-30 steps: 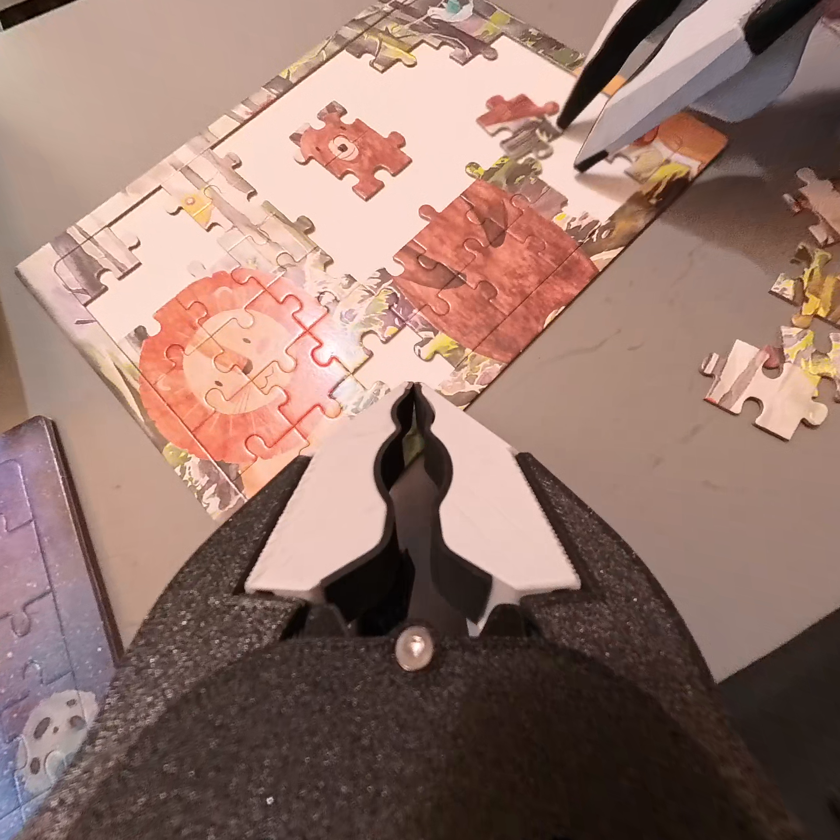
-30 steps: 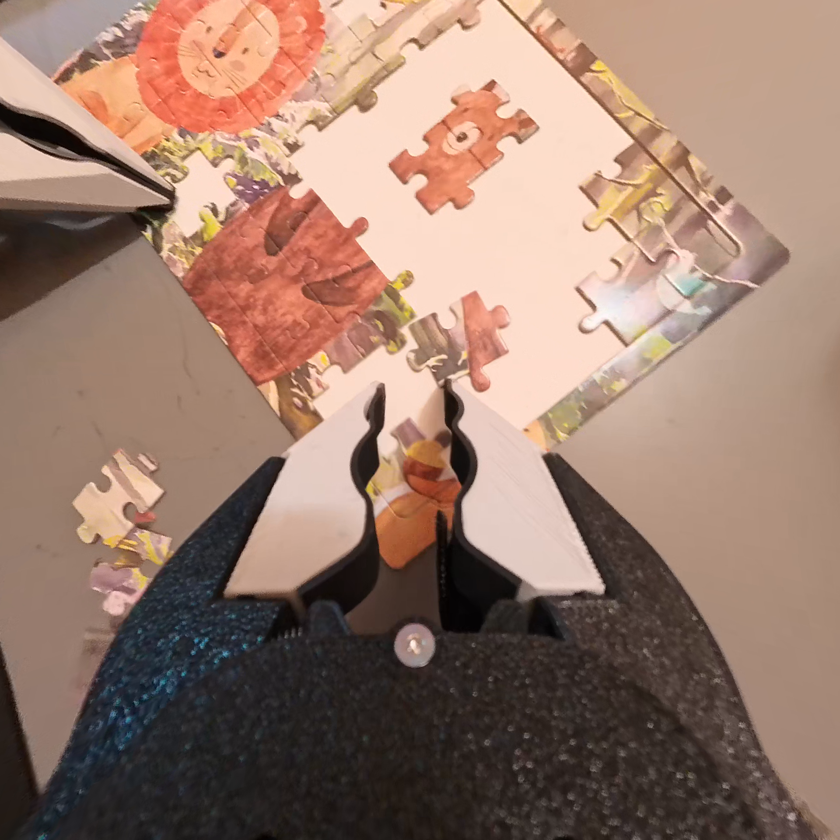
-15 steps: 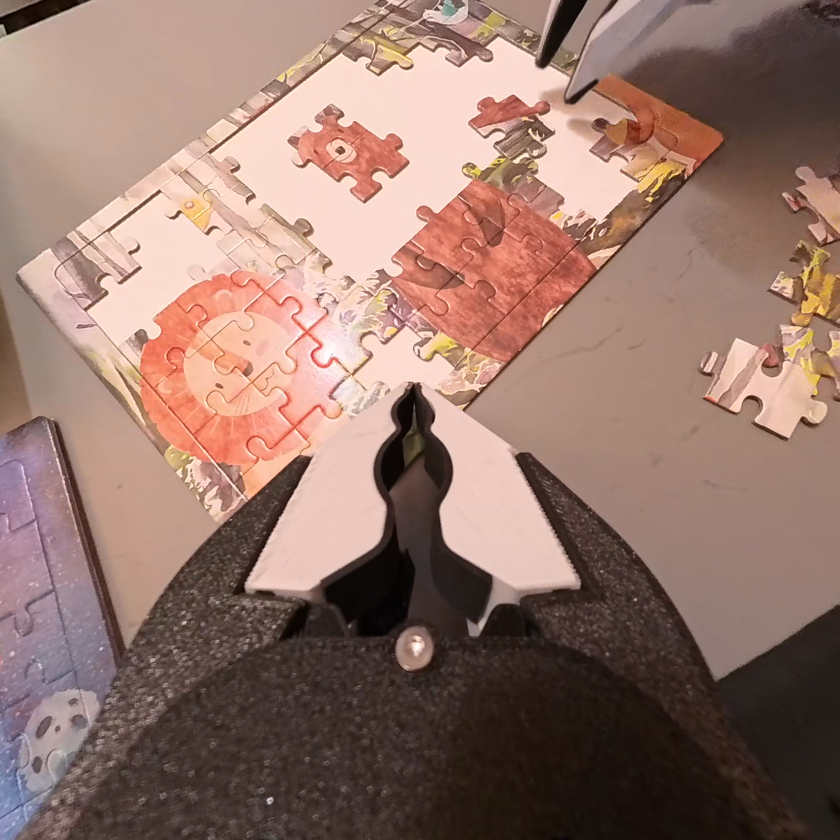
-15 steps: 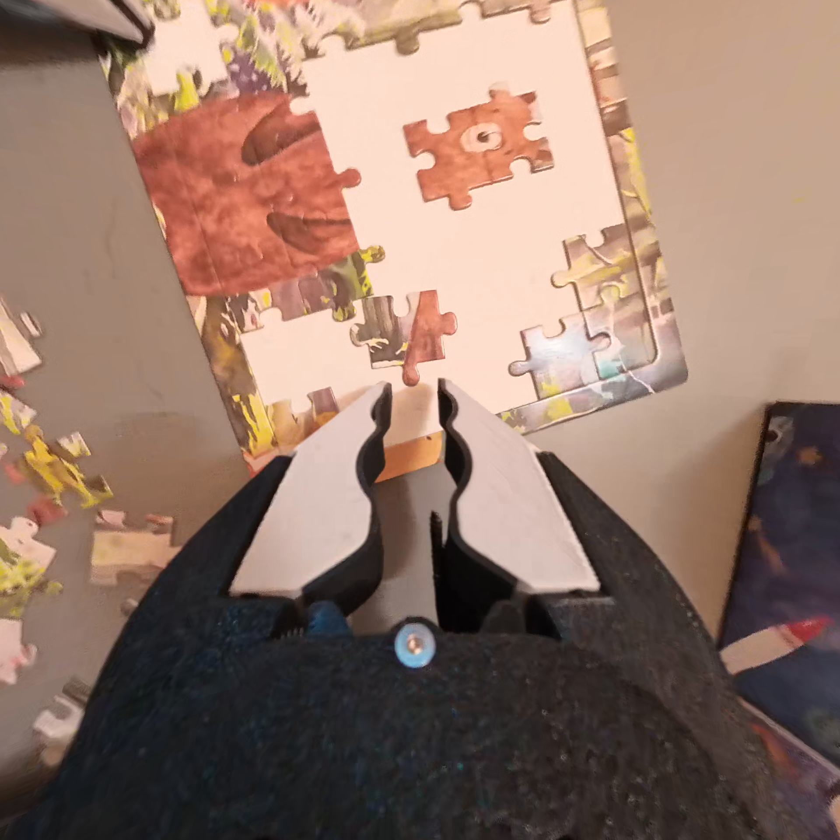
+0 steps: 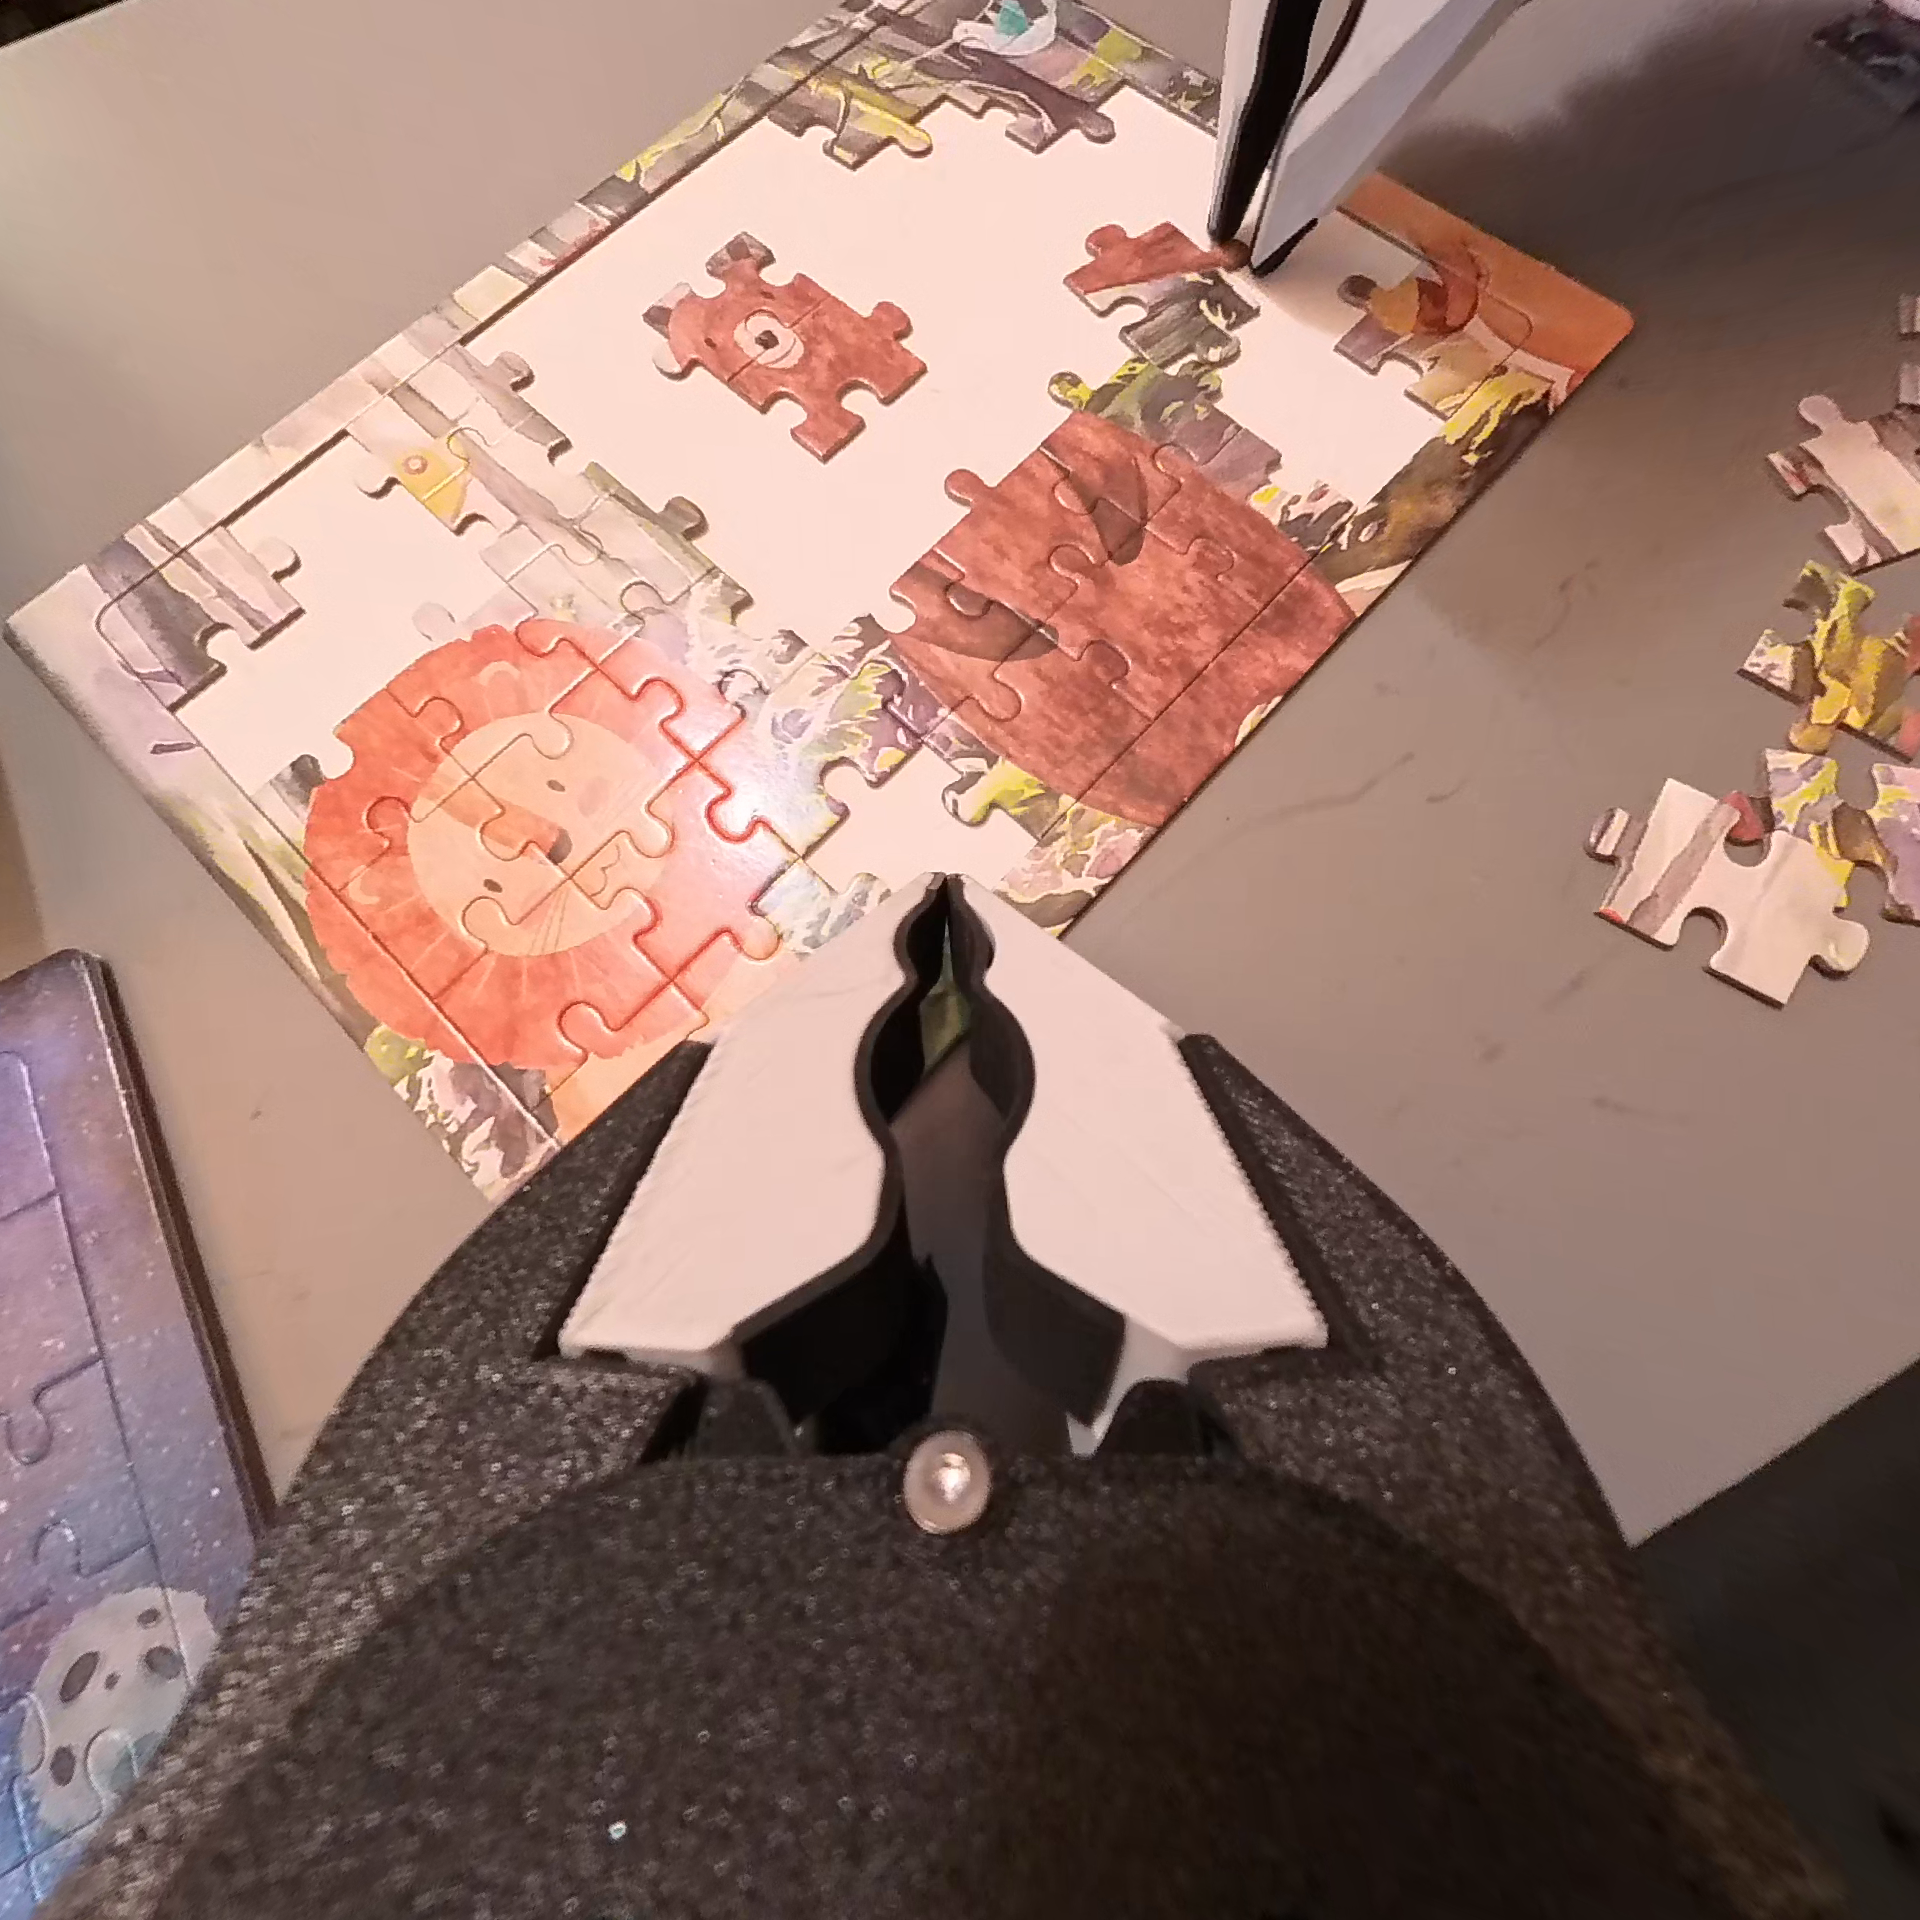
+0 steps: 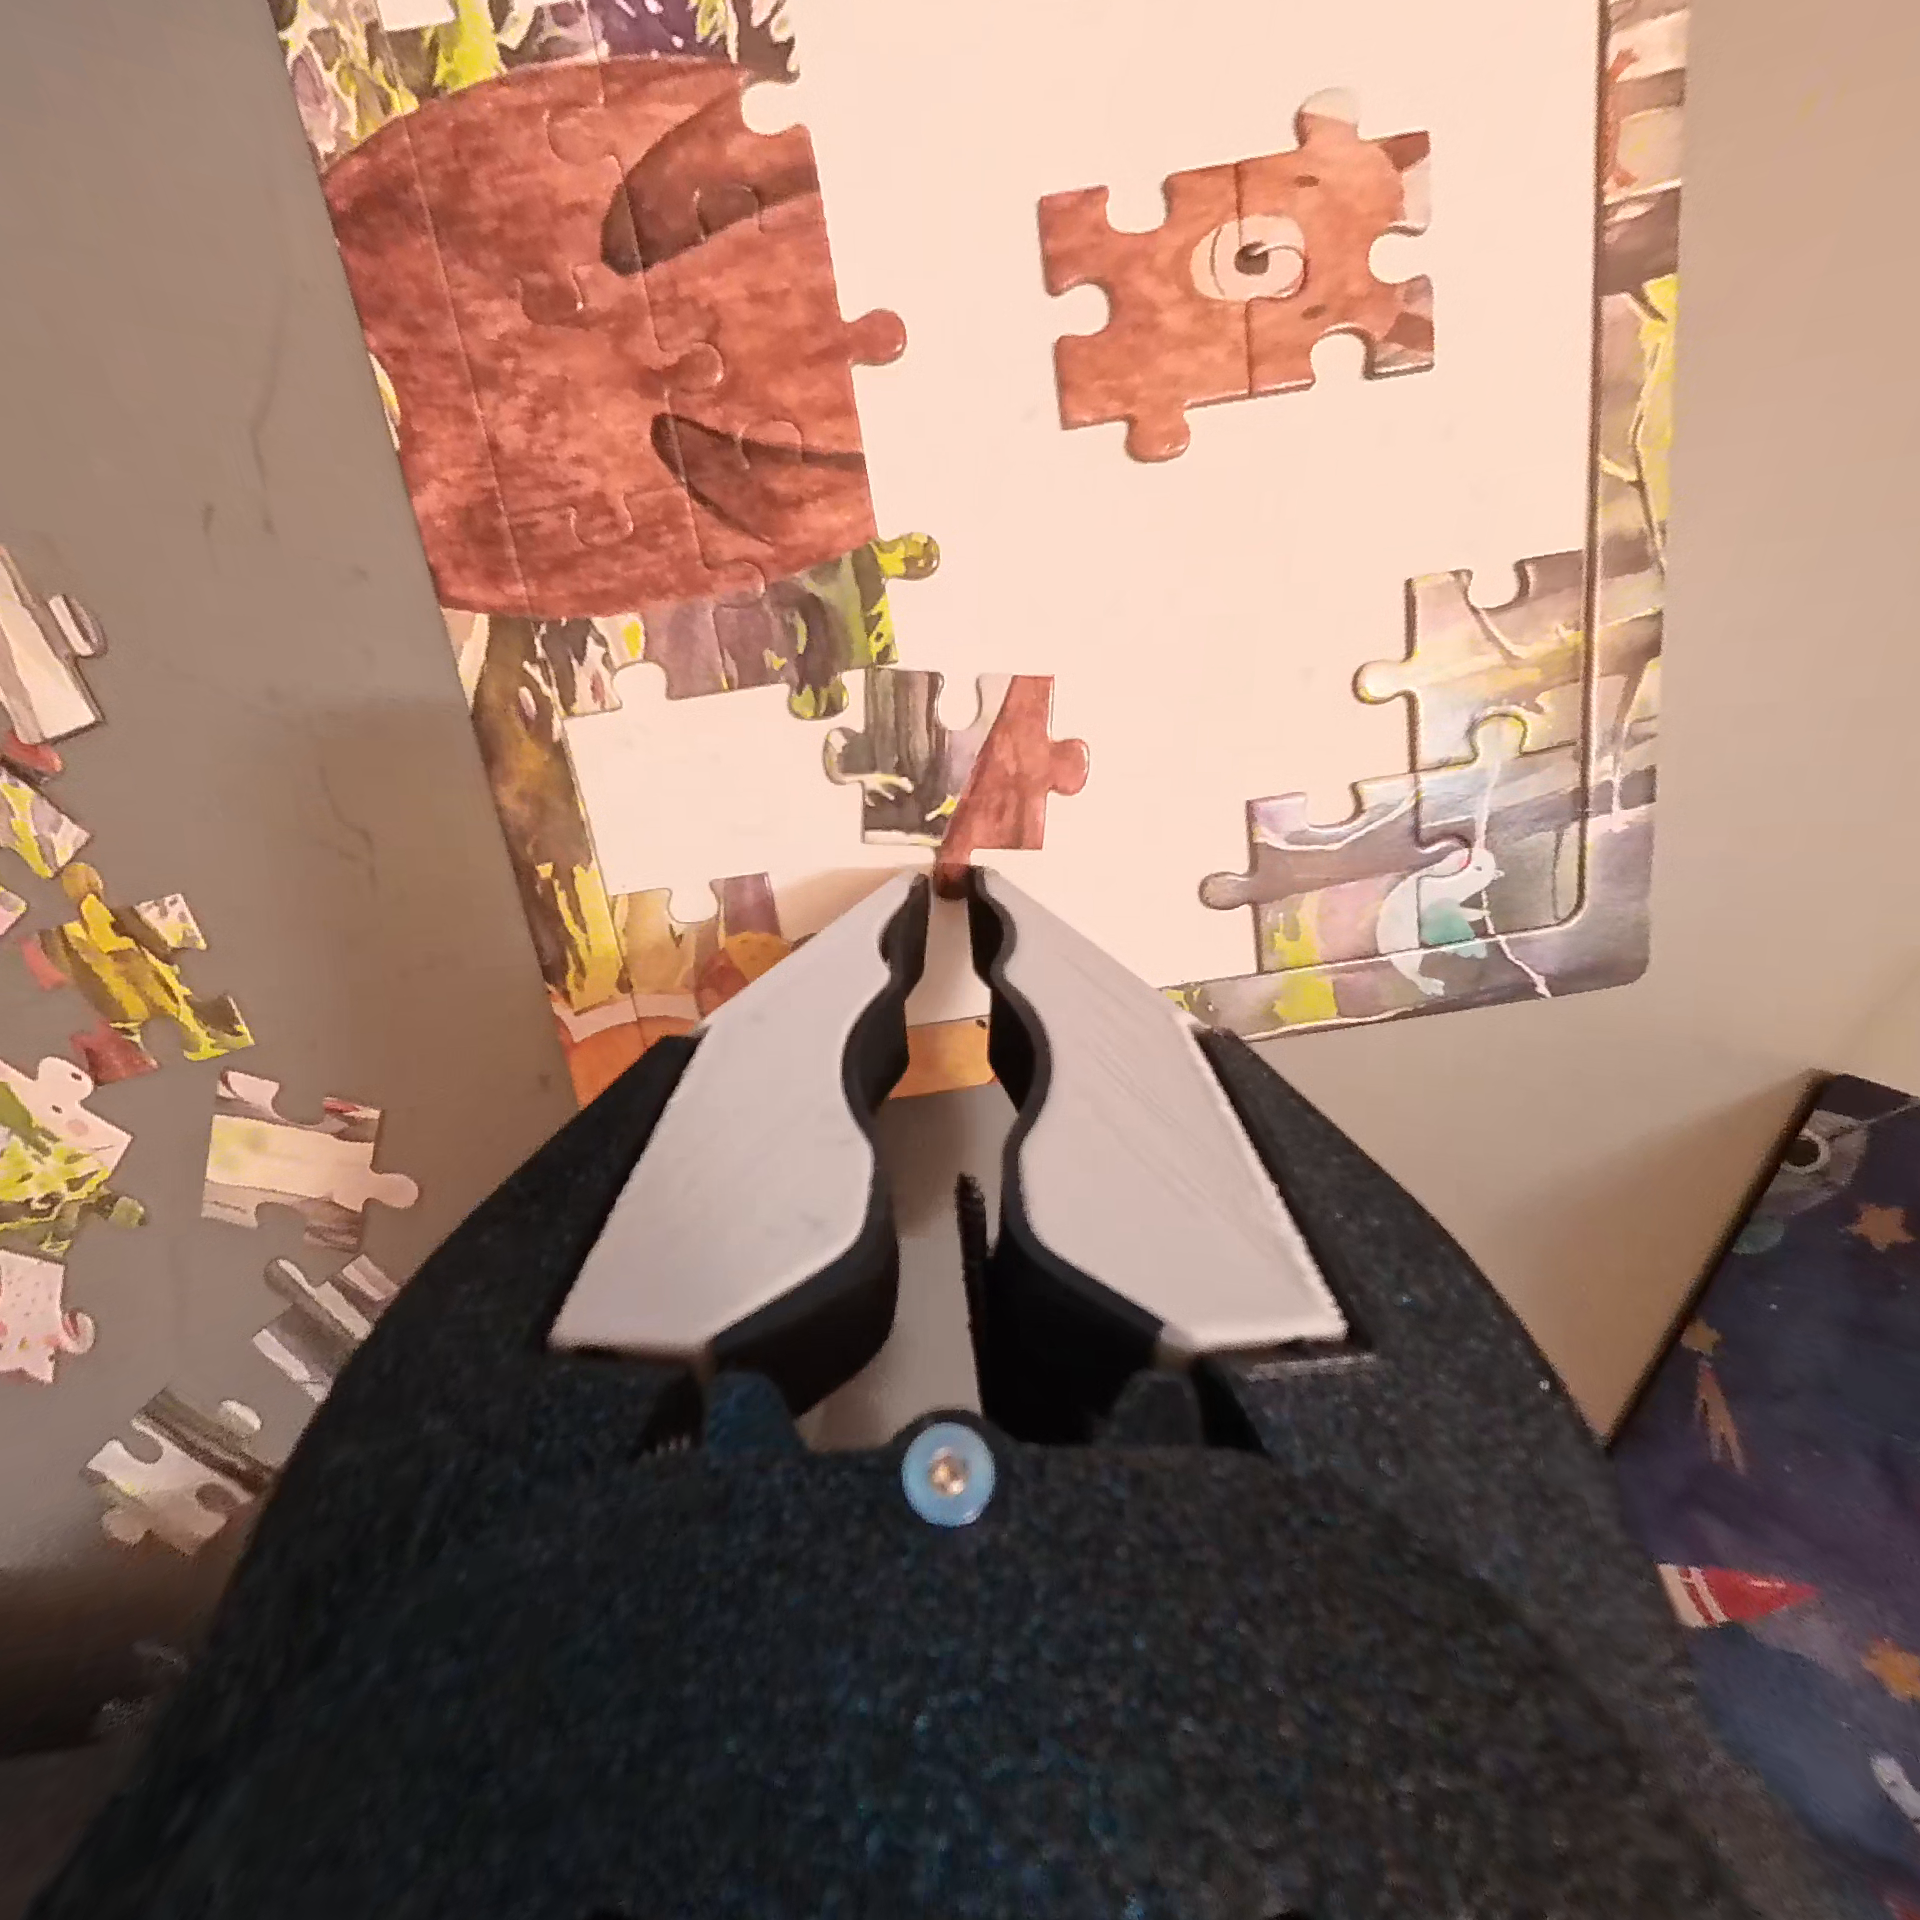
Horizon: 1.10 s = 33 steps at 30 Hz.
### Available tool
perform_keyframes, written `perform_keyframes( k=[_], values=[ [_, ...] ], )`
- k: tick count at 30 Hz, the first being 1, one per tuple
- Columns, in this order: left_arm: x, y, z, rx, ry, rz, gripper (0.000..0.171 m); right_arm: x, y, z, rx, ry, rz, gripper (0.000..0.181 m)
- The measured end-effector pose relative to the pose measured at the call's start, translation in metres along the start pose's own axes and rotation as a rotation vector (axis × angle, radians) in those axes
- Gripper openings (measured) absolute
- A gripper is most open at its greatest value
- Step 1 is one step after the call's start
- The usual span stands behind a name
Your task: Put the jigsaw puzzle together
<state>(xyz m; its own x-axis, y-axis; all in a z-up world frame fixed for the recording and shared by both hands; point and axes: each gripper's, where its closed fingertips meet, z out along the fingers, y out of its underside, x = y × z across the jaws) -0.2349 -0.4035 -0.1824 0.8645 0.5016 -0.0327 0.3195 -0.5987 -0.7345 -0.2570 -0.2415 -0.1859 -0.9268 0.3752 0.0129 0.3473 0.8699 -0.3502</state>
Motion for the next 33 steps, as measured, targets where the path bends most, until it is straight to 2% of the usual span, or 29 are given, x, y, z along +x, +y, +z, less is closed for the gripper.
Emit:
perform_keyframes(
  k=[8,15,17,19,21,33],
  values=[
    [0.0,0.0,0.0,0.001,0.003,-0.003,0.0,0.005,0.003,-0.005,-0.042,0.037,0.05,0.0],
    [0.0,0.0,0.0,0.001,0.003,-0.003,0.0,0.002,-0.003,-0.012,0.025,0.102,0.19,0.0],
    [0.0,0.0,0.0,0.001,0.003,-0.003,0.0,0.004,-0.005,-0.009,0.065,0.112,0.212,0.019],
    [0.001,0.0,0.0,0.002,0.005,0.0,0.0,0.0,-0.007,-0.004,0.092,0.064,0.243,0.019],
    [0.001,0.0,0.0,0.002,0.004,0.002,0.0,0.004,-0.003,-0.002,0.081,0.085,0.234,0.013],
    [0.001,0.0,0.0,-0.001,0.005,-0.001,0.0,0.002,-0.002,0.001,0.06,0.063,0.17,0.006]
  ],
)
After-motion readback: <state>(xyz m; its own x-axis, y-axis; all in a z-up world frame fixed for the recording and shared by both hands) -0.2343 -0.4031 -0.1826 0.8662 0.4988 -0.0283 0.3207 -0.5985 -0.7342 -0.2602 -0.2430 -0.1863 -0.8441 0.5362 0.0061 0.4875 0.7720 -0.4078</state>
